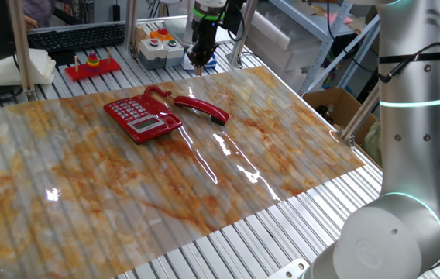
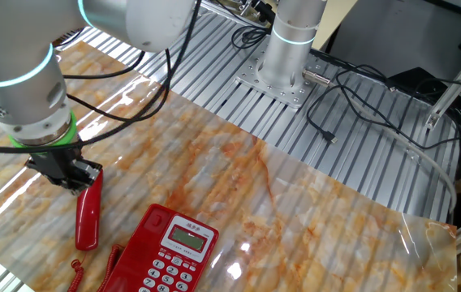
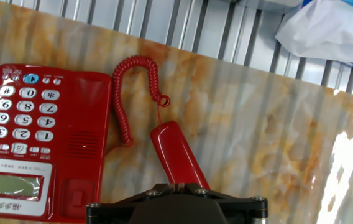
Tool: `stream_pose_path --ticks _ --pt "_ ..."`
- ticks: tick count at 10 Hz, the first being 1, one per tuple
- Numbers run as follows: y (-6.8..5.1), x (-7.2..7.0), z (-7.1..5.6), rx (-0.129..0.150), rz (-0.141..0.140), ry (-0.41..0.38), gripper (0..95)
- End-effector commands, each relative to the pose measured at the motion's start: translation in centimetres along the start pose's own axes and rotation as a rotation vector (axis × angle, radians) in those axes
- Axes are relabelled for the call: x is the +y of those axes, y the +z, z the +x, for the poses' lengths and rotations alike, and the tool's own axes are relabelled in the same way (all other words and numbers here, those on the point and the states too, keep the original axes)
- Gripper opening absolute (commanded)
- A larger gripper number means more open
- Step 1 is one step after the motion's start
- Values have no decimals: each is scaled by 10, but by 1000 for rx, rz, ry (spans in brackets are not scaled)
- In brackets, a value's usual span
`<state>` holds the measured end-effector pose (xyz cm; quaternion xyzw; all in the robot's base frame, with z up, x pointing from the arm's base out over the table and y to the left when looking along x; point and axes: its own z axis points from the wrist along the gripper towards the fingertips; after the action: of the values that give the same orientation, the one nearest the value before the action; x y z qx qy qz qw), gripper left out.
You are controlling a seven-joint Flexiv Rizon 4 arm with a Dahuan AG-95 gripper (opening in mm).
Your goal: Place the handset of the telephone on the corresponding phone cradle
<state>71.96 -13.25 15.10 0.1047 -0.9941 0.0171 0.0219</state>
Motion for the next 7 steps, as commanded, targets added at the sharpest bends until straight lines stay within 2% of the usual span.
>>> stream_pose_path --ticks 1,2,3,4,7 --pt "0 0 2 -17 -10 577 0" --pt "0 0 2 -8 -26 660 0" --pt "0 0 2 1 -70 704 0" --pt "0 0 2 3 -88 696 0" --pt "0 0 2 5 -92 667 0"
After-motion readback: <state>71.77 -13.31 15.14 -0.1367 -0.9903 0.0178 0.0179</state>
